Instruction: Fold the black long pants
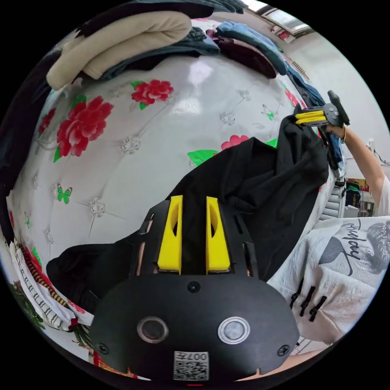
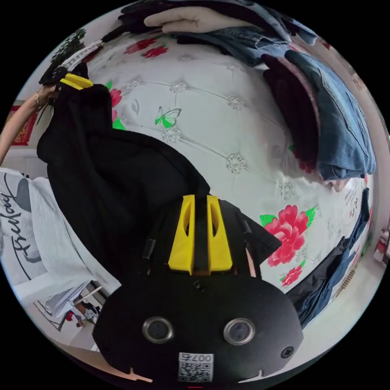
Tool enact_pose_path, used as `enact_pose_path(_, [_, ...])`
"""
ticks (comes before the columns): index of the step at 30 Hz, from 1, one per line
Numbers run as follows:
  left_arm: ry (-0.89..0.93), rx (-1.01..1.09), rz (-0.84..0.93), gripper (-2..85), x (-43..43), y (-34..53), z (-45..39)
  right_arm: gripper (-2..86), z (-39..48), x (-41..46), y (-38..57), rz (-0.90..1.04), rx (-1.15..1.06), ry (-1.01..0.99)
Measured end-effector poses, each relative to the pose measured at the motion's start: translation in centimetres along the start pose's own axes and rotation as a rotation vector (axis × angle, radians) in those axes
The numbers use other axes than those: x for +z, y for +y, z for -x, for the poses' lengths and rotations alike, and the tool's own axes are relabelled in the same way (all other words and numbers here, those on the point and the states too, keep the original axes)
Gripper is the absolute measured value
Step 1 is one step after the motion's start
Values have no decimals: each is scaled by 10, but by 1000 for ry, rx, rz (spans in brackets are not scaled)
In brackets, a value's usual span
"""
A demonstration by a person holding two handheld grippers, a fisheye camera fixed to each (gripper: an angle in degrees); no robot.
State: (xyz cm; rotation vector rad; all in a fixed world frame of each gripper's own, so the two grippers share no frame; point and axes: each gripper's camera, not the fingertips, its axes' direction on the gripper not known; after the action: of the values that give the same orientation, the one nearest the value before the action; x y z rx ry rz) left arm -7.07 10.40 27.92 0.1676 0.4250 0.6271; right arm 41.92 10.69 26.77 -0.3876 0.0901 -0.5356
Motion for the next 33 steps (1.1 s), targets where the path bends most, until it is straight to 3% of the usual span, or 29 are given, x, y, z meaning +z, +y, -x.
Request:
enact_pose_path(2, [-12, 7, -2, 9, -4, 3, 1, 12, 14, -11, 2, 7, -9, 80])
enact_pose_path(7, [-6, -104, -278, -5, -70, 54, 0, 2, 68, -158, 94, -431, 118, 480])
enact_pose_path(9, [-25, -140, -447, -2, -103, 96, -20, 2, 90, -182, 135, -536, 177, 562])
enact_pose_path(12, [-23, -151, -530, 13, -103, 121, -48, 6, 112, -157, 178, -586, 295, 599])
enact_pose_path(14, [-27, -152, -503, 42, -90, 119, -56, 9, 107, -109, 182, -461, 377, 540])
enact_pose_path(16, [-22, -200, -455, 49, -77, 111, -55, 12, 97, -48, 178, -193, 468, 463])
enact_pose_path(17, [-11, -217, -446, 49, -73, 107, -52, 13, 97, -41, 179, -169, 464, 450])
enact_pose_path(21, [-73, -278, -437, 49, -80, 100, -34, 32, 87, -63, 197, -302, 561, 429])
enact_pose_path(26, [-200, -426, -323, 48, -70, 87, 7, 73, 8, -100, 192, -525, 710, 157])
enact_pose_path(29, [-266, -532, -263, 37, -63, 78, 29, 77, -47, -84, 152, -461, 757, 62])
enact_pose_path(32, [-301, -615, -189, 15, -50, 67, 45, 63, -105, -32, 117, -276, 848, -36])
enact_pose_path(33, [-310, -655, -142, 4, -41, 64, 50, 51, -123, -9, 108, -213, 856, -161])
